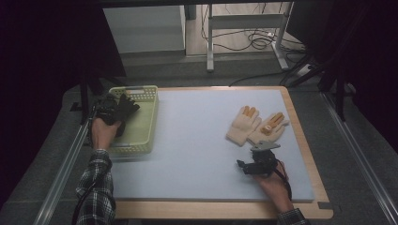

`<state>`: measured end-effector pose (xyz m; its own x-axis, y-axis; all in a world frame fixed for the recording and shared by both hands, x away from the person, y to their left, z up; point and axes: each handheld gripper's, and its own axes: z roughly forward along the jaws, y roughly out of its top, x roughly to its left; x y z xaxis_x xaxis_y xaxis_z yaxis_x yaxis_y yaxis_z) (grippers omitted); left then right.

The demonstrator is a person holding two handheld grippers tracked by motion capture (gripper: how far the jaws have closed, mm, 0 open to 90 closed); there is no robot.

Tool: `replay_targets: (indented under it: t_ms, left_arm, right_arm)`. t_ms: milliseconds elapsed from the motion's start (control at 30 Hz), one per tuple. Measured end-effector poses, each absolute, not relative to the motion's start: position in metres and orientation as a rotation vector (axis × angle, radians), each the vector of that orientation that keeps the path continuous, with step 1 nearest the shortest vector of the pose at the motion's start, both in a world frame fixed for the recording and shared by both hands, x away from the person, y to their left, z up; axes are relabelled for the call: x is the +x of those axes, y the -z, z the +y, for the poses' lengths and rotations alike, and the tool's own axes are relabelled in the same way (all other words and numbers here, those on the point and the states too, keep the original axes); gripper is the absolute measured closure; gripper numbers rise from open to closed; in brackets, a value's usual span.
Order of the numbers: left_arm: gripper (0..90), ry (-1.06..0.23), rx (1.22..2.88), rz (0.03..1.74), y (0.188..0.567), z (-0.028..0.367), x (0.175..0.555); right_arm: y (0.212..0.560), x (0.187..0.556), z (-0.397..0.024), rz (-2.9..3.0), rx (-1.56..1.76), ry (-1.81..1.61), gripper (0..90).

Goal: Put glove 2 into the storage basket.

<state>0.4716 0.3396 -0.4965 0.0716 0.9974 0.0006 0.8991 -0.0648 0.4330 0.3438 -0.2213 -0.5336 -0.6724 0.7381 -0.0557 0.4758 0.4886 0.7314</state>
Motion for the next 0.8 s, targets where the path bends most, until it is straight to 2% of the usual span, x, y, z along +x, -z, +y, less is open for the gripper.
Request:
replay_targets:
  t_ms: [133,300,533,800]
  left_arm:
    - [29.3,-0.433,2.074,1.939,0.503,0.342,0.475]
    - [15.8,-0.405,2.073,1.912,0.497,0.342,0.470]
    - [8.0,-0.384,2.026,1.807,0.477,0.347,0.457]
    - [5.0,-0.359,1.944,1.669,0.465,0.348,0.439]
  right_arm:
    - [0.534,0.344,-0.221,2.375,1.015,-1.001,20.0]
    - [0.534,0.344,-0.221,2.375,1.015,-1.001,20.0]
    - [0.534,0.344,-0.221,2.375,1.014,-1.000,19.9]
    - [0.534,0.344,-0.221,2.374,1.014,-0.999,19.8]
